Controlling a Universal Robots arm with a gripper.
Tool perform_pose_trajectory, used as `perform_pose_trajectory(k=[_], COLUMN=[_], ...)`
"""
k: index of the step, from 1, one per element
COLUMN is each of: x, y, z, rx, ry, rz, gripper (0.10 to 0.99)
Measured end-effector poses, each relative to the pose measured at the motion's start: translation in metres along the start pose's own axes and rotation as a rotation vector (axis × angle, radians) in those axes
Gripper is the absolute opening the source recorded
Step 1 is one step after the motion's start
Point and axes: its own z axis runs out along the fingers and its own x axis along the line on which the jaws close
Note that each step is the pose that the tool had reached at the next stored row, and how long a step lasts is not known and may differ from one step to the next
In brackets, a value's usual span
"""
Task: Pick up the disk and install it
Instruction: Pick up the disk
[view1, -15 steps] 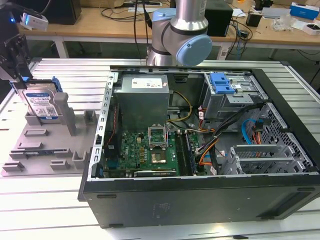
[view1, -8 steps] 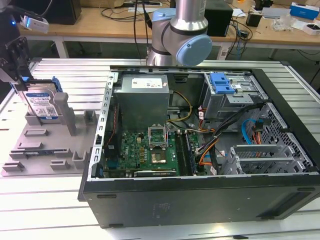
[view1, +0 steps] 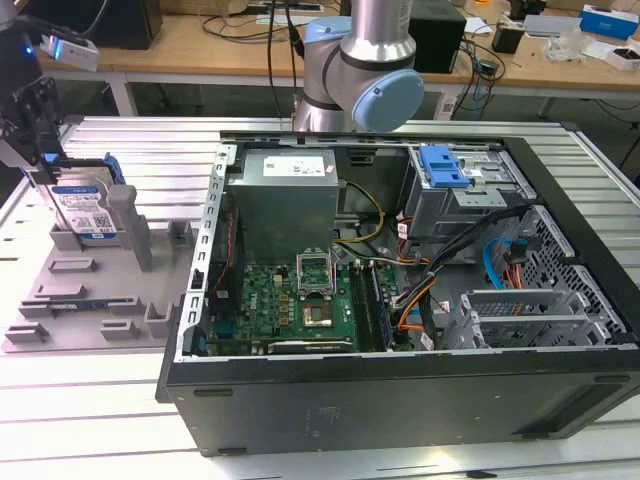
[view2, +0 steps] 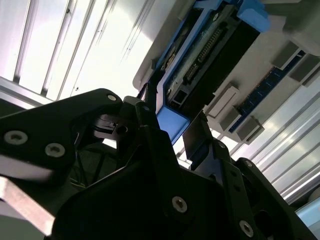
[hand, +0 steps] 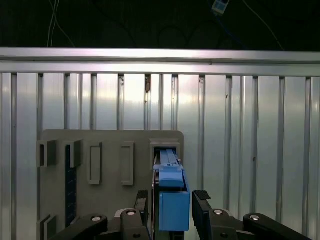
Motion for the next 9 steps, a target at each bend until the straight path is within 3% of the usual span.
perform_pose_trajectory(k=[9], x=[-0.0001], y=[0.0], z=[0.0052], rx=[0.0], ry=[-0.0001], rz=[0.0], gripper=[0.482])
